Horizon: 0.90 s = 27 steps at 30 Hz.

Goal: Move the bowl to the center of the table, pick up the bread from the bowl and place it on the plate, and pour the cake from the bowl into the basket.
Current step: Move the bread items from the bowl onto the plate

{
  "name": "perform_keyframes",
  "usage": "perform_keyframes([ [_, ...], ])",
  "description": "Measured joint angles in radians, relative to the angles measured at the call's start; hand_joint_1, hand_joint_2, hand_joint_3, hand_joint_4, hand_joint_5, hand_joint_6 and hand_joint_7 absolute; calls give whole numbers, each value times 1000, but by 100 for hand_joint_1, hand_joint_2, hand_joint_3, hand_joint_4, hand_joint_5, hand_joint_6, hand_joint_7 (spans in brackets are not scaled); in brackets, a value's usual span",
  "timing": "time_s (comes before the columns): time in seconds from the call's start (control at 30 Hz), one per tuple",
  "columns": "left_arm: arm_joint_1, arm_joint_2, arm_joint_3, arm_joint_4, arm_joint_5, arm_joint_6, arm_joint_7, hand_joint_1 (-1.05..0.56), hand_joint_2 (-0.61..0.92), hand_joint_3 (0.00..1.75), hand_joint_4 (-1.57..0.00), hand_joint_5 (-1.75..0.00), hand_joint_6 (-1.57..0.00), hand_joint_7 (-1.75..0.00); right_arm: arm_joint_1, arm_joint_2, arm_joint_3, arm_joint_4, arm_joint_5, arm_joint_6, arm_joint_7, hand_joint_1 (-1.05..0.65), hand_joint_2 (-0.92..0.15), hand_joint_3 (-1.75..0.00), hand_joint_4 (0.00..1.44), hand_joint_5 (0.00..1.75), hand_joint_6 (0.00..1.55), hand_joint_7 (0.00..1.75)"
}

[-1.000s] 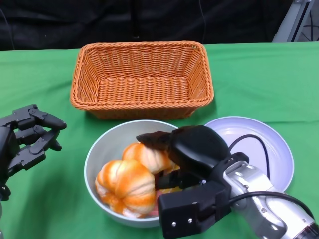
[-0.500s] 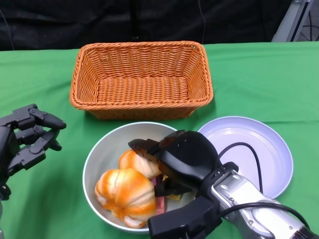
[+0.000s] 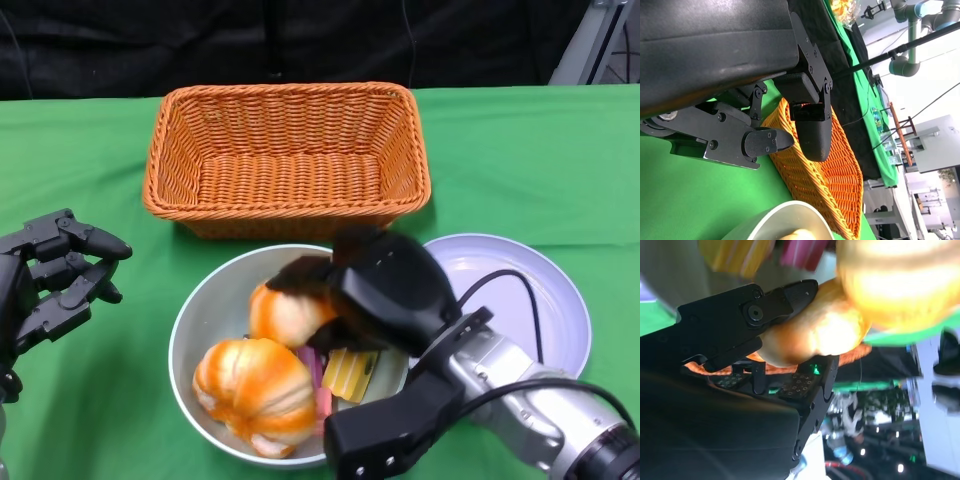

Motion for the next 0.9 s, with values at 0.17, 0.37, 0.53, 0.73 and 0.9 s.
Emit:
perform_keyframes([
  [0.17,-1,0,-1,5,1,-1,0,-6,92,43,-75,-147,-83,-103,-4,1,-58,-21,85,-51,-6,-26,-90,0,61,155,70,100],
  [0.37,-4,1,-1,6,2,-1,1,-5,92,44,-74,-147,-82,-104,37,-4,-125,-131,196,-65,70,-22,-91,0,69,139,86,69],
  [0.53,-7,1,-1,6,5,3,14,-4,91,44,-74,-147,-82,-106,147,-7,-220,-334,406,-27,250,-14,-89,0,70,136,88,62],
  [0.73,-10,6,0,12,6,3,17,-3,92,45,-76,-147,-82,-106,308,-57,-325,-506,516,42,384,-12,-90,-1,71,136,89,61],
  [0.9,-18,10,2,28,3,5,16,-3,91,45,-76,-146,-82,-105,371,-68,-392,-519,529,46,387,-11,-92,-2,65,160,86,66],
])
